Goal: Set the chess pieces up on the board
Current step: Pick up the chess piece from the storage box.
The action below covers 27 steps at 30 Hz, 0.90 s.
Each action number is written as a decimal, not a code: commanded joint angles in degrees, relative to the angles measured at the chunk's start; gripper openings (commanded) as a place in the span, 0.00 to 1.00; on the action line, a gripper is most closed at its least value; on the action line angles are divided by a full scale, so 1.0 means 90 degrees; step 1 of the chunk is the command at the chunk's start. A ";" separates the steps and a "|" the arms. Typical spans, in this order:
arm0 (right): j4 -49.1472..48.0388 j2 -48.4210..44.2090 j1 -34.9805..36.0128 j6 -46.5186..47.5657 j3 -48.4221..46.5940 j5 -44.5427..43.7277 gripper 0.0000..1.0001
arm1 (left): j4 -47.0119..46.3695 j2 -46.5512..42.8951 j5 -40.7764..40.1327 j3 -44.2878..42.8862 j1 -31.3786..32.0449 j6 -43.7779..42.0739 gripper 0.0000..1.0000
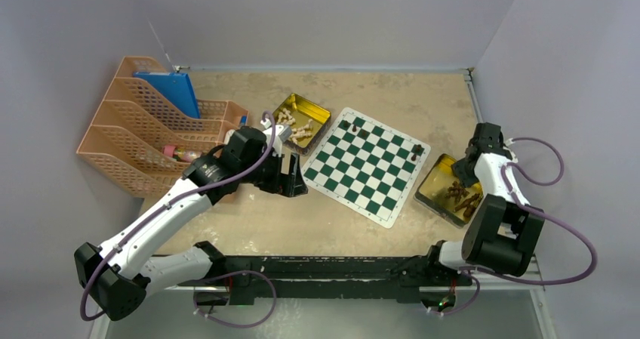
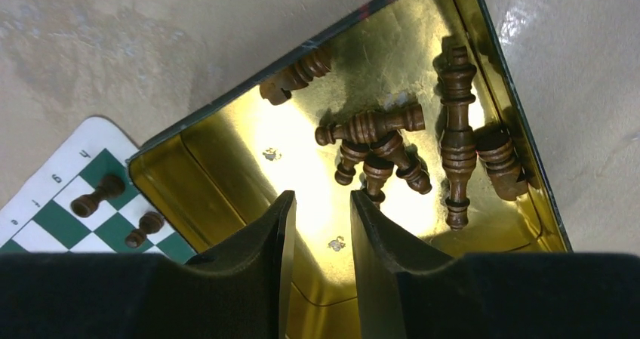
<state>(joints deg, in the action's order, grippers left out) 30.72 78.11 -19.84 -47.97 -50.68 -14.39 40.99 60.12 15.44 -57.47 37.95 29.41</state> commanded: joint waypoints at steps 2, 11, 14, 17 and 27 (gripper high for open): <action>-0.0172 0.0052 -0.0040 -0.0276 0.0218 0.0001 0.35 | -0.0209 0.0004 0.0129 -0.0103 0.0002 -0.0039 0.85; -0.0574 0.0310 -0.0069 -0.0440 0.0589 0.0023 0.34 | -0.0159 0.0061 0.0261 -0.0162 0.0003 -0.0045 0.85; -0.0701 0.0448 -0.0071 -0.0446 0.0584 0.0111 0.34 | -0.0080 0.0093 0.0257 -0.0220 0.0002 -0.0050 0.85; -0.0763 0.0546 -0.0071 -0.0462 0.0538 0.0132 0.34 | -0.0044 0.0079 0.0239 -0.0235 0.0005 -0.0064 0.85; -0.0775 0.0614 -0.0068 -0.0534 0.0611 0.0203 0.29 | 0.0006 0.0011 0.0181 -0.0178 0.0003 -0.0025 0.84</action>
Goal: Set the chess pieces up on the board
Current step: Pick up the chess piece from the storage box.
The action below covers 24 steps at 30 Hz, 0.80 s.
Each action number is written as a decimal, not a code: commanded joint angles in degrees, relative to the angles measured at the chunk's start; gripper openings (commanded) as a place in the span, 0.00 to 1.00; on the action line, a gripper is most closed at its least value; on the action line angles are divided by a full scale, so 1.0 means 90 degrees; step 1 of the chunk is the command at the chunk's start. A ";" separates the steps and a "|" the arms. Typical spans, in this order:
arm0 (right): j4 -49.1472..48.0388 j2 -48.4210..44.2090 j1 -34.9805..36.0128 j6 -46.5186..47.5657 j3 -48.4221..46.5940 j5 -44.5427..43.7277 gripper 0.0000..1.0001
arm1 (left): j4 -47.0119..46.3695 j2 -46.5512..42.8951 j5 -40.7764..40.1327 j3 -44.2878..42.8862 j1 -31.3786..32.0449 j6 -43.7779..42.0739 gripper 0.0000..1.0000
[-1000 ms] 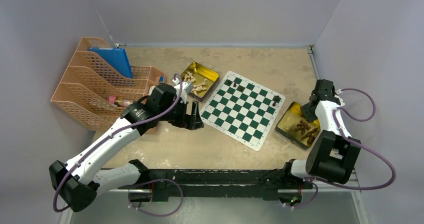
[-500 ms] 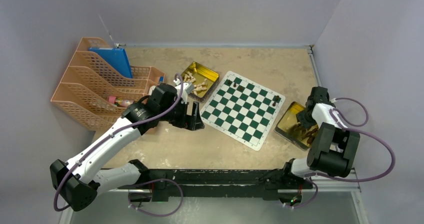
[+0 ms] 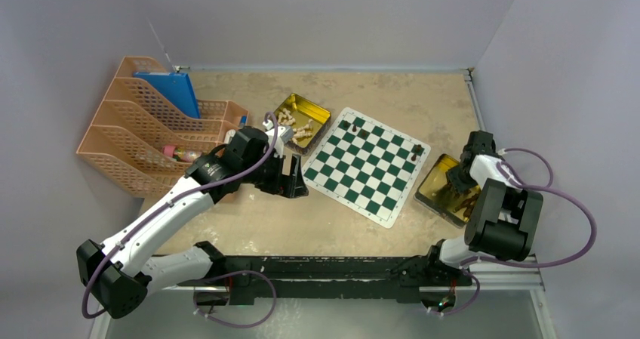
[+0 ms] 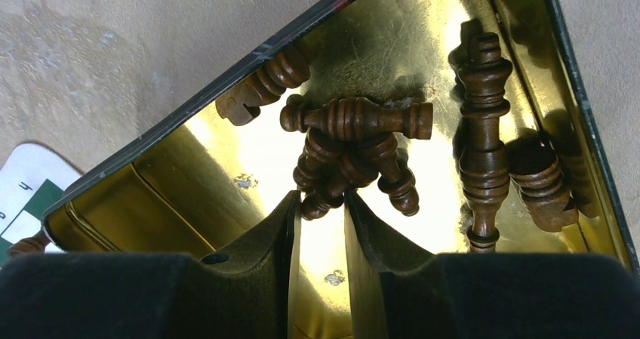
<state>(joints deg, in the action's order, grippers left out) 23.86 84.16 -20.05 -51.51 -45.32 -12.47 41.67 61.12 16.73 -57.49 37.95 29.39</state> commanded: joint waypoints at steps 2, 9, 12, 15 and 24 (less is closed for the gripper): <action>-0.0032 -0.0059 -0.0040 -0.0136 0.0052 -0.0002 0.28 | -0.0065 -0.0095 0.0045 -0.0183 0.0004 -0.0028 0.84; -0.0076 -0.0010 -0.0045 -0.0062 0.0019 0.0151 0.27 | -0.0040 -0.0101 0.0057 -0.0189 0.0003 -0.0043 0.84; -0.0012 0.0034 -0.0045 -0.0051 0.0007 0.0202 0.27 | -0.0049 -0.0102 0.0060 -0.0194 0.0002 -0.0052 0.84; 0.0093 -0.0070 -0.0041 0.0049 -0.0007 0.0224 0.22 | -0.0050 -0.0100 0.0046 -0.0220 0.0009 -0.0071 0.84; 0.0742 -0.0656 -0.0044 0.0246 -0.0529 0.0291 0.13 | -0.0074 -0.0077 0.0093 -0.0313 0.0002 -0.0224 0.84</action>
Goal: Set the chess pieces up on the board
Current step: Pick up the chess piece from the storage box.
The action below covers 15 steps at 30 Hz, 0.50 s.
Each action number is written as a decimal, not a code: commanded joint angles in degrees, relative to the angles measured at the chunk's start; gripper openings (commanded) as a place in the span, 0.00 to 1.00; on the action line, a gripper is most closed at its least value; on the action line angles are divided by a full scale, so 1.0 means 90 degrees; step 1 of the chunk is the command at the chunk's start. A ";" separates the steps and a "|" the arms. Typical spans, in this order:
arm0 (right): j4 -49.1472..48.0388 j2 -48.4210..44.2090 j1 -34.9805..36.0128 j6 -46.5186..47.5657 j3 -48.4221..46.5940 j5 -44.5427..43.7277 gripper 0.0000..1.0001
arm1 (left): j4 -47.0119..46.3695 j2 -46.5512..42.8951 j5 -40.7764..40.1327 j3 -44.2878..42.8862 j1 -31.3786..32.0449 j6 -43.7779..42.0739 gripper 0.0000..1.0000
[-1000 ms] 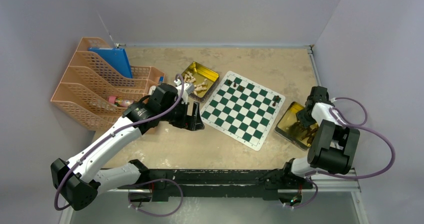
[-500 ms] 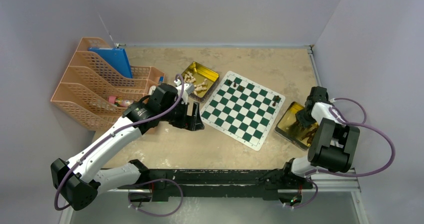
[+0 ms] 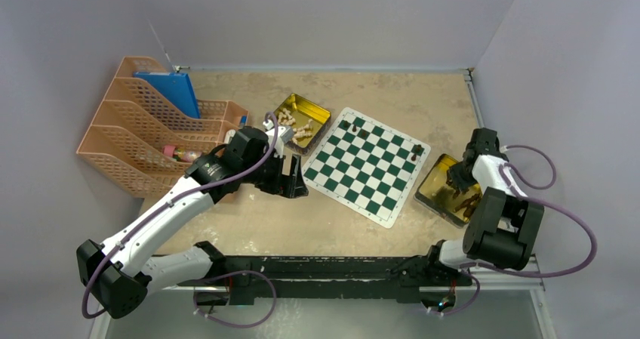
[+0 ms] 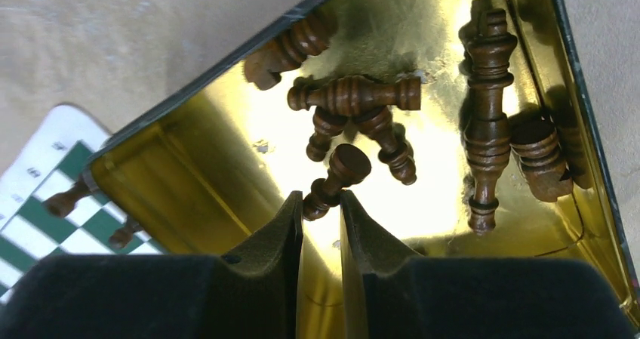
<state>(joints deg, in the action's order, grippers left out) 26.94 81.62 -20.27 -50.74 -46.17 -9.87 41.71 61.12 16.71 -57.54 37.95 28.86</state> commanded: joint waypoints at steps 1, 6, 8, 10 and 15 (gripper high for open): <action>0.0450 -0.0420 -0.0020 0.0222 -0.0457 -0.0024 0.13 | -0.0091 -0.0084 0.0116 -0.0309 0.0002 -0.0161 0.84; 0.0667 -0.0773 -0.0019 0.0389 -0.0441 0.0114 0.13 | -0.0152 -0.0145 0.0207 -0.0290 0.0005 -0.0196 0.84; 0.0804 -0.0940 -0.0020 0.0479 -0.0526 0.0201 0.13 | -0.0152 -0.0156 0.0248 -0.0327 0.0007 -0.0223 0.84; 0.0953 -0.1128 -0.0021 0.0581 -0.0656 0.0265 0.14 | -0.0152 -0.0156 0.0249 -0.0352 0.0002 -0.0237 0.84; 0.1298 -0.1501 0.0001 0.1007 -0.0958 0.0717 0.13 | -0.0201 -0.0238 0.0213 -0.0360 0.0002 -0.0517 0.81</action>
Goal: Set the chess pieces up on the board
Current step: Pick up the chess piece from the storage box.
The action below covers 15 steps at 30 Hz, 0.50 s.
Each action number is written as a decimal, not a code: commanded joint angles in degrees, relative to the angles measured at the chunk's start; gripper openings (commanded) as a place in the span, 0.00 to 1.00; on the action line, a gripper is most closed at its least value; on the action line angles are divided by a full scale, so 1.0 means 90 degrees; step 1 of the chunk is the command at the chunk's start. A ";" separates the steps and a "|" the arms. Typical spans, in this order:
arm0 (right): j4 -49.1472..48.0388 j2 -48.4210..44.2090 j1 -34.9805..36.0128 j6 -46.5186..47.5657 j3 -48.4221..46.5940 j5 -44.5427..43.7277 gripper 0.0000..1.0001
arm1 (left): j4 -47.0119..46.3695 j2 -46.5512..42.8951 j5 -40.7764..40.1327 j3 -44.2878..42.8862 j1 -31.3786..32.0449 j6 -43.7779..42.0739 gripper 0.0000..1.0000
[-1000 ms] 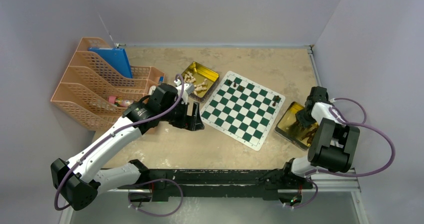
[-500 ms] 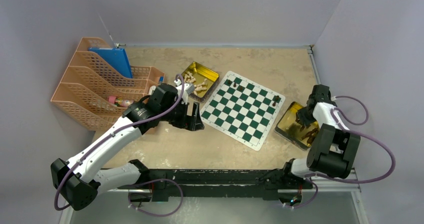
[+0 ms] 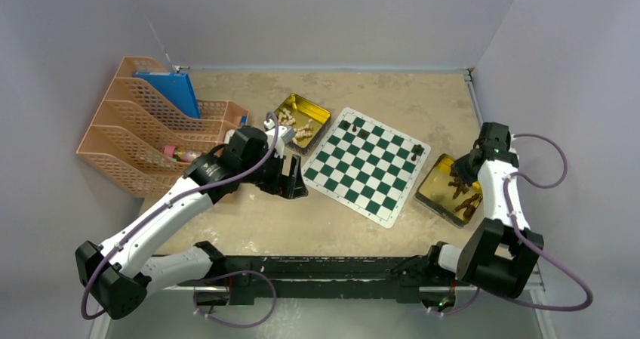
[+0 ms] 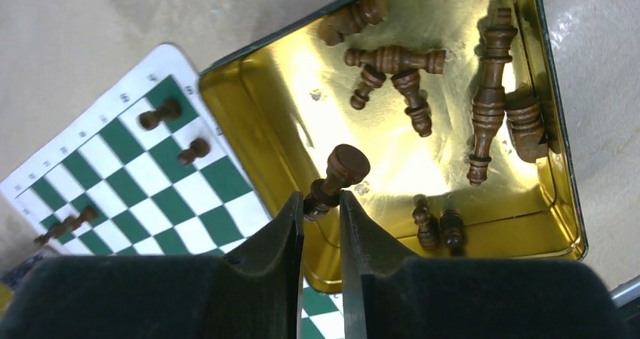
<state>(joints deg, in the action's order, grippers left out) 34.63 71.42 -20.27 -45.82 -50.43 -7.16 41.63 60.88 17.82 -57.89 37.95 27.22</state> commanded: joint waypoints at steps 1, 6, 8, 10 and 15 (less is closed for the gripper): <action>0.0509 -0.0430 0.0025 0.0546 -0.0528 0.0479 0.13 | -0.0220 -0.0242 0.0026 -0.0325 0.0003 -0.0369 0.80; 0.0646 -0.0888 0.0197 0.0997 -0.0799 0.0778 0.13 | -0.0122 -0.0349 -0.0413 -0.0648 0.0003 -0.0665 0.75; 0.0661 -0.0997 0.0421 0.1111 -0.0904 0.0955 0.13 | -0.0015 -0.0341 -0.0624 -0.0823 0.0002 -0.0733 0.75; 0.0625 -0.1078 0.0876 0.1084 -0.0949 0.1000 0.13 | 0.0079 -0.0308 -0.0837 -0.1003 0.0003 -0.0636 0.72; 0.0194 -0.1209 0.2498 0.0596 -0.0949 0.1001 0.13 | 0.0131 -0.0002 -0.0469 -0.1299 0.0007 -0.0005 0.67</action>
<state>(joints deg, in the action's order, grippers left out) 38.63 61.84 -6.26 -38.70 -57.04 -0.08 42.68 59.29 12.19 -66.26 37.95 23.62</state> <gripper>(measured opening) 0.211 0.692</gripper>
